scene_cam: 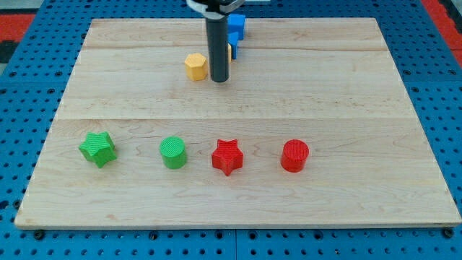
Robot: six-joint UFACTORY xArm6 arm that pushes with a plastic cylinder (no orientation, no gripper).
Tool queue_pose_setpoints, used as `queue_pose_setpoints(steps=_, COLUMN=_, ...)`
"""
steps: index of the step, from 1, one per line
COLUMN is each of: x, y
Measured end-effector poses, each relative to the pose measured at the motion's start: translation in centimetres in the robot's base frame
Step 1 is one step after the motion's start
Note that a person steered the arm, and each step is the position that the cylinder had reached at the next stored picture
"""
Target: Slide the cube right to the heart
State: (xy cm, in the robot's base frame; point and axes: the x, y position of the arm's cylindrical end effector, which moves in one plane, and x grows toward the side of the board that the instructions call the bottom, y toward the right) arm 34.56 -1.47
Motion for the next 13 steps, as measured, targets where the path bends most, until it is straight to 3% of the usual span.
queue_pose_setpoints(steps=1, x=2.4, y=-1.9)
queue_pose_setpoints(steps=2, x=1.2, y=-7.9)
queue_pose_setpoints(steps=3, x=-2.9, y=-8.3)
queue_pose_setpoints(steps=4, x=-3.5, y=-4.7)
queue_pose_setpoints(steps=5, x=-1.9, y=-9.3)
queue_pose_setpoints(steps=6, x=2.0, y=-6.5)
queue_pose_setpoints(steps=7, x=1.6, y=-6.0)
queue_pose_setpoints(steps=9, x=-1.1, y=-6.0)
queue_pose_setpoints(steps=11, x=-14.5, y=-6.0)
queue_pose_setpoints(steps=13, x=-15.2, y=-1.4)
